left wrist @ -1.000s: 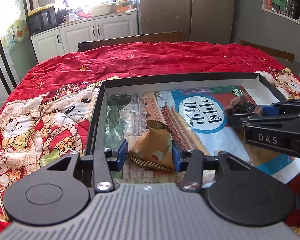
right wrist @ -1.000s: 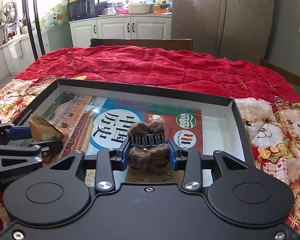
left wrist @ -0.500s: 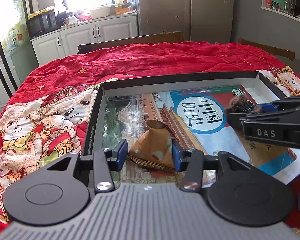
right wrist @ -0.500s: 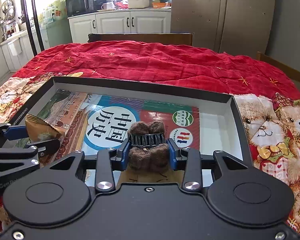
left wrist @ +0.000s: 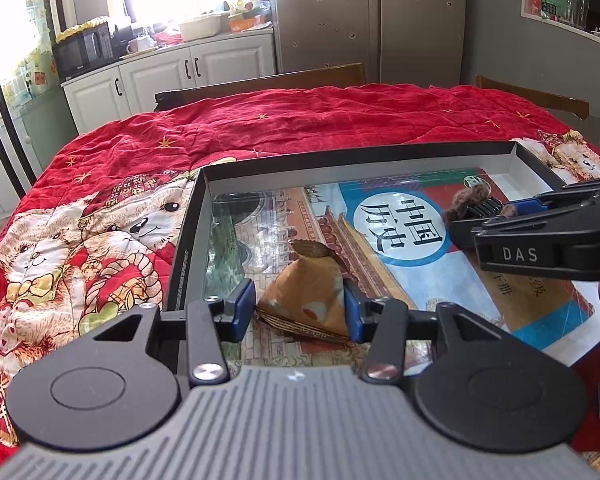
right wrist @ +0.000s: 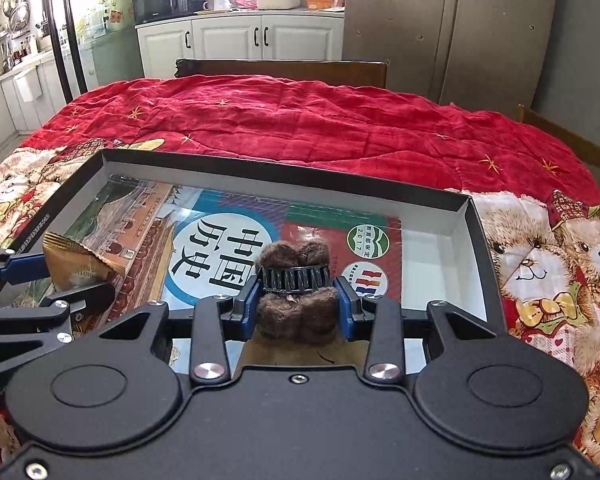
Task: Organize objects
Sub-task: 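Carry the claw clip and the pouch over the open black box with both grippers, then open the left gripper to drop the pouch while the right gripper releases the claw clip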
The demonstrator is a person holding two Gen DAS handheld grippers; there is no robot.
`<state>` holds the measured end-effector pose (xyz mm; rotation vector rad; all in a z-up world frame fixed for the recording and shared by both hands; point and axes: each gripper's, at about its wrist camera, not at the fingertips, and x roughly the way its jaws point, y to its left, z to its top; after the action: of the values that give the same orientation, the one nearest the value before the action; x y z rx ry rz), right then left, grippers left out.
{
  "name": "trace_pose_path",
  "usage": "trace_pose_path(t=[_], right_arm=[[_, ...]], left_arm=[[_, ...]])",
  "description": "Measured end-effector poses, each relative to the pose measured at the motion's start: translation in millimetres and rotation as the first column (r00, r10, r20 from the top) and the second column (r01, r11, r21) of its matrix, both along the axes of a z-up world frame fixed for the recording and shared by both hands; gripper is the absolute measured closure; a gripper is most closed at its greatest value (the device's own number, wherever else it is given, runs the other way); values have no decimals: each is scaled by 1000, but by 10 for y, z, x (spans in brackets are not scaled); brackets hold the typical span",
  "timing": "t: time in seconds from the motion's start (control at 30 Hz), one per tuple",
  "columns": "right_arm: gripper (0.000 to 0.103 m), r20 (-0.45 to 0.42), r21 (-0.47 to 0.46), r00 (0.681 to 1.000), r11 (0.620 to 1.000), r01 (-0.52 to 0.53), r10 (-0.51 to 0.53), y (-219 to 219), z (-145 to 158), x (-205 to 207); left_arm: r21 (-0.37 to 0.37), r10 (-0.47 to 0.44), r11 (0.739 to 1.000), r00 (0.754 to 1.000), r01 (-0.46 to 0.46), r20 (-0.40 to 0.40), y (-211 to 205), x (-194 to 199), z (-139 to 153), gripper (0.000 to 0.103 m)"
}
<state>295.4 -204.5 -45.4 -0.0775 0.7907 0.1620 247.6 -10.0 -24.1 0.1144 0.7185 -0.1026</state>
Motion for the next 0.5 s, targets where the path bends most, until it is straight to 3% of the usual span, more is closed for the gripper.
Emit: trace_pose_path(t=[0.2,0.23,0.5], right_arm=[[63,-1,-1,1000,1000,9,-9,-10,3,6],[61,0,-4,1000,1000,7,-7,-10,5,6],[45,11,8,1000,1000,15,-15,-30,7,-59]], left_arm=[[4,-3,1000,1000,3,2,1,-5,1,50],[8,-5,1000,1000,5,4,-1,-8,-2,41],[9,-28,1000,1000,27,10,-20,-46,1,28]])
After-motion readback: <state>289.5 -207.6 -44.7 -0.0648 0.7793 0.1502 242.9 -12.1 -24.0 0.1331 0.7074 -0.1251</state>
